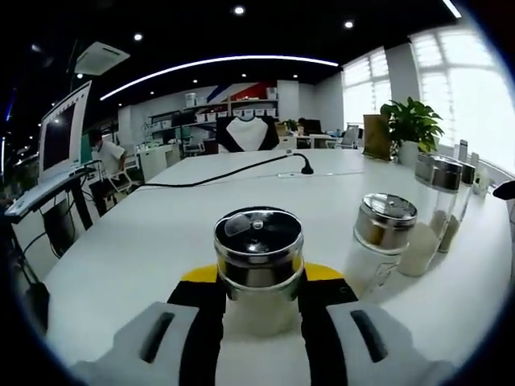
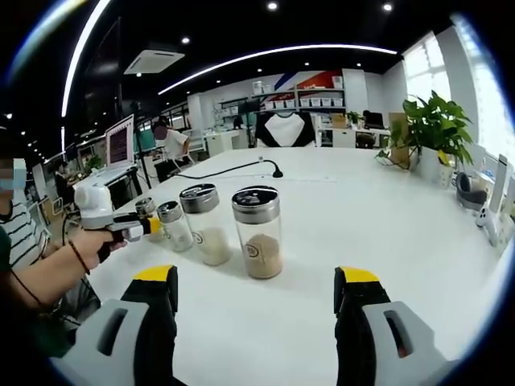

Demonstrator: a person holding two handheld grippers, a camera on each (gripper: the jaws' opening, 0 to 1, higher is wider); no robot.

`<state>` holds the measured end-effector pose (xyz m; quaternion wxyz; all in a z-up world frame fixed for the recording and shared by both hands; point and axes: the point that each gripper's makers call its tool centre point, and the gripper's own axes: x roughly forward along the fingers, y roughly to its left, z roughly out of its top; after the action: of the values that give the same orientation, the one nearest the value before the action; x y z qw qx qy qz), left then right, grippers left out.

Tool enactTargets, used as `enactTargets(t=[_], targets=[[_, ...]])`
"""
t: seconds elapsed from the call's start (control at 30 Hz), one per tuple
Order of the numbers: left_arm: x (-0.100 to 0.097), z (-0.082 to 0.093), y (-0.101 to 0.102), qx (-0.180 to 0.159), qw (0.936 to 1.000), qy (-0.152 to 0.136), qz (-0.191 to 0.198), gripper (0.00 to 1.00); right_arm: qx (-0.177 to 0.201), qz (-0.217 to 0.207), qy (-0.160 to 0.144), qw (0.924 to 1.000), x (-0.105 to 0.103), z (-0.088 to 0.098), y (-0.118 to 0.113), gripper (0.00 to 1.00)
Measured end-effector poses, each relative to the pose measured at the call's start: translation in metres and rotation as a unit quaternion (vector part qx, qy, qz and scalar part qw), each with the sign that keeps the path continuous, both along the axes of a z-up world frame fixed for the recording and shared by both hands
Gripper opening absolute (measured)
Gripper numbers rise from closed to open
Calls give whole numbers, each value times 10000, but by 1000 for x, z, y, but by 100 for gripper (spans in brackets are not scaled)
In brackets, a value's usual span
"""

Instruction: Rotate the seasoning bottle until the label or dispensing opening points toward the visible target arrow and the bottle remains upright within the marked orientation range

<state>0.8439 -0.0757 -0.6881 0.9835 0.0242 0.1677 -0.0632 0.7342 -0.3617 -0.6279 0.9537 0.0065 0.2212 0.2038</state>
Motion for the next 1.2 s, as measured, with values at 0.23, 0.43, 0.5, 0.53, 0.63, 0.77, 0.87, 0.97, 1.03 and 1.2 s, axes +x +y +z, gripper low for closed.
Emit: enactTargets(t=[0.23, 0.43, 0.5, 0.53, 0.63, 0.77, 0.87, 0.97, 1.03, 1.2], targets=[[2, -1, 1, -12, 10000, 8, 21, 37, -6, 8, -7, 10000, 0, 1, -1, 81], [2, -1, 0, 79, 9999, 73, -84, 37, -31, 4, 3, 10000, 1, 0, -2, 81], [0, 0, -1, 62, 9999, 20, -137, 39, -13, -9, 3, 10000, 1, 1, -2, 81], [0, 4, -3, 24, 9998, -84, -205, 41, -2, -12, 1, 10000, 1, 1, -2, 81], [-6, 4, -1, 465, 9981, -44, -406, 44, -16, -9, 3, 10000, 2, 1, -3, 81], [-17, 13, 4, 293, 9981, -88, -528, 47, -23, -5, -11, 10000, 2, 0, -3, 81], [-19, 23, -2, 118, 9939, -261, -1063, 52, -4, -6, -2, 10000, 2, 0, -4, 81], [-22, 24, -2, 202, 9884, -220, -1487, 53, -5, -13, -13, 10000, 2, 0, -4, 81], [-21, 28, -3, 277, 9842, -327, -1719, 55, -3, -17, -23, 10000, 2, 1, -5, 81], [-24, 24, -11, 110, 9658, -144, -2588, 60, 8, -33, -28, 10000, 2, 0, -5, 81]])
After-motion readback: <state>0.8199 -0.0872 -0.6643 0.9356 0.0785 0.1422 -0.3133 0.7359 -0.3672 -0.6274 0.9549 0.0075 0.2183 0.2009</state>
